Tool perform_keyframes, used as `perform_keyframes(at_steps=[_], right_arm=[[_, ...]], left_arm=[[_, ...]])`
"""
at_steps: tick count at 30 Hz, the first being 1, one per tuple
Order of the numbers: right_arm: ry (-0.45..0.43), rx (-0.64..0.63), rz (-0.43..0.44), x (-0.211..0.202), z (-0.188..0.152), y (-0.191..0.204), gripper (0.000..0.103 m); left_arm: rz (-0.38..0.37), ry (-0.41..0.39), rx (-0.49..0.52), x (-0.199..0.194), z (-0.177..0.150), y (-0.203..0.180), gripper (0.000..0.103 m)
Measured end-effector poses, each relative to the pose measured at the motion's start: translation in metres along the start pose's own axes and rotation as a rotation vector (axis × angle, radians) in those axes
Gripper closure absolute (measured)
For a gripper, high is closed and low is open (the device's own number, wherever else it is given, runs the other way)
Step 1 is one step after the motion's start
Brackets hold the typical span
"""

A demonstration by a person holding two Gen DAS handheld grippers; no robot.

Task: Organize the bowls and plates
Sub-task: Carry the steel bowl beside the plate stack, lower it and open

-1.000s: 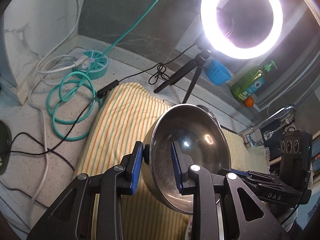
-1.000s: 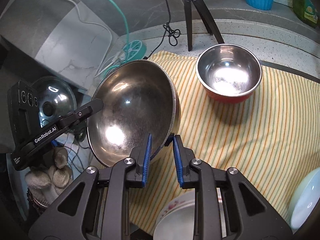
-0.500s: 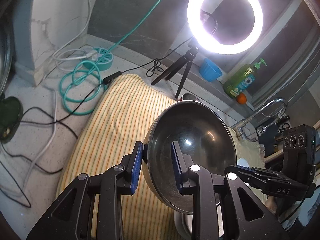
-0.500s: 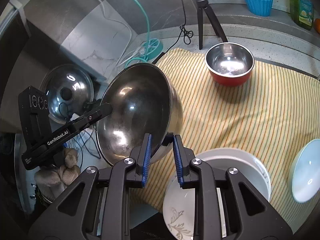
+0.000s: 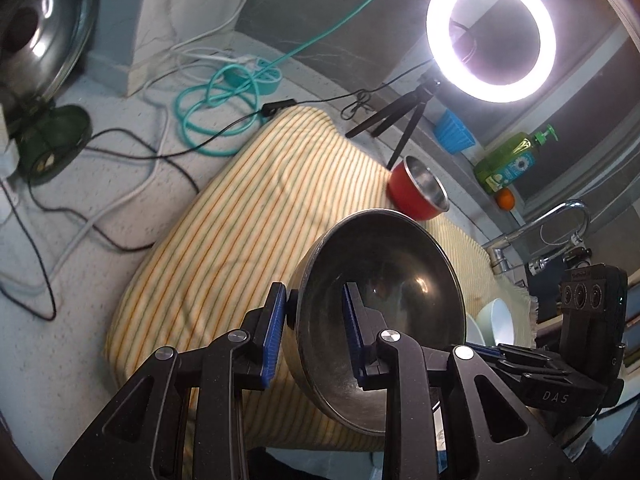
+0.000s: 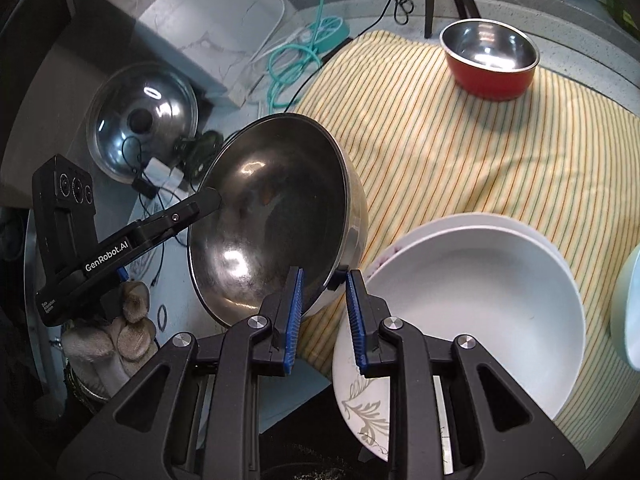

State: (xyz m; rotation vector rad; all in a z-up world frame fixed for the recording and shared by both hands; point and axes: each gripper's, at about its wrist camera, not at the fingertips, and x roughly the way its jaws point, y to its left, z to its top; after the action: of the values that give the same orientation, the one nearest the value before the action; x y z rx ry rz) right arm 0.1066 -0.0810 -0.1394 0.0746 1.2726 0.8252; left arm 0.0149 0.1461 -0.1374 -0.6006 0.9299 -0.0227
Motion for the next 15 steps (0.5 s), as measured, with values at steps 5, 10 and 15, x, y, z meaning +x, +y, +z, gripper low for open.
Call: perform_keyframes(at_steps=[5, 10, 15], right_arm=[[0.034, -0.026, 0.003, 0.014, -0.007, 0.003, 0.080], [0.057, -0.047, -0.002, 0.024, -0.011, 0.006, 0.080], [0.072, -0.066, -0.009, 0.031, -0.012, 0.010, 0.080]], left_arm=[[0.022, 0.012, -0.038, 0.001, -0.015, 0.012, 0.078], [0.038, 0.011, -0.058, -0.001, -0.021, 0.019, 0.078], [0.051, 0.022, -0.071, 0.000, -0.026, 0.027, 0.078]])
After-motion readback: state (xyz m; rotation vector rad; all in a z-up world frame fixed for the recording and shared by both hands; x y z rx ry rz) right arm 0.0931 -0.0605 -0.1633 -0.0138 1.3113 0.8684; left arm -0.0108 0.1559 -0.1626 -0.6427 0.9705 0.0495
